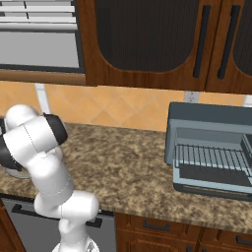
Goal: Pick up the kebab skewer and baguette bread, and place them inside the toaster oven. Close the toaster oven door and start by setting the timer.
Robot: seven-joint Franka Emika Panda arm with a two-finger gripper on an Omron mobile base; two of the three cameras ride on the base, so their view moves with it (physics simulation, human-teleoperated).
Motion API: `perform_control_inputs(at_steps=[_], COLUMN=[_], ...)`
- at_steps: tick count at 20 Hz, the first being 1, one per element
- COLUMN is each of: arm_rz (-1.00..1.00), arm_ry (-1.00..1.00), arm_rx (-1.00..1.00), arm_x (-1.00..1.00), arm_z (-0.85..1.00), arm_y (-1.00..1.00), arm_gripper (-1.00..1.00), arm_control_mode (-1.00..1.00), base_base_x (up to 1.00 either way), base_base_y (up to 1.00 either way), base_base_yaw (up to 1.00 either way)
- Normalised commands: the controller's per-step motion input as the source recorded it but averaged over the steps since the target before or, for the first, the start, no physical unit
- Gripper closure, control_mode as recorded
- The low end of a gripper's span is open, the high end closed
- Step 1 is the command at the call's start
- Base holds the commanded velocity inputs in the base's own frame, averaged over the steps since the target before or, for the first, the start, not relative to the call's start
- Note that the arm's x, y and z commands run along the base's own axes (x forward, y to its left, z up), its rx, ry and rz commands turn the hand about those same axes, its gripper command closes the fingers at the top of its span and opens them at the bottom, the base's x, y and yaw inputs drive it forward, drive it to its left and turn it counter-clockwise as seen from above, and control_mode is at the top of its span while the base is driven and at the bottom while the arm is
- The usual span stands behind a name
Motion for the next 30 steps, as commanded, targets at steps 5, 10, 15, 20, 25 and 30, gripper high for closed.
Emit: perform_control_inputs(at_steps=[5,10,15,20,25,30], arm_rz=[-0.10,-0.24,-0.47,-0.58,-0.61,-0.67], arm_ry=[-0.03,0.00,0.00,0.00,0.00,0.00], arm_rx=[0.08,0.10,0.10,0.10,0.05,0.00], arm_x=[-0.32,-0.50,-0.05,0.00,0.00,0.00], arm_z=[1.00,0.83,0.59,0.45,0.24,0.00], arm_y=[-0.56,-1.00,-1.00,-0.97,-0.96,-0.83], arm_gripper=[1.00,1.00,1.00,1.00,1.00,1.00], arm_control_mode=[-1.00,-1.00,-1.00,-1.00,-1.00,-1.00], base_base_x=[0.00,0.00,0.00,0.00,0.00,0.00], base_base_y=[0.00,0.00,0.00,0.00,0.00,0.00], base_base_yaw=[0.00,0.00,0.00,0.00,0.00,0.00])
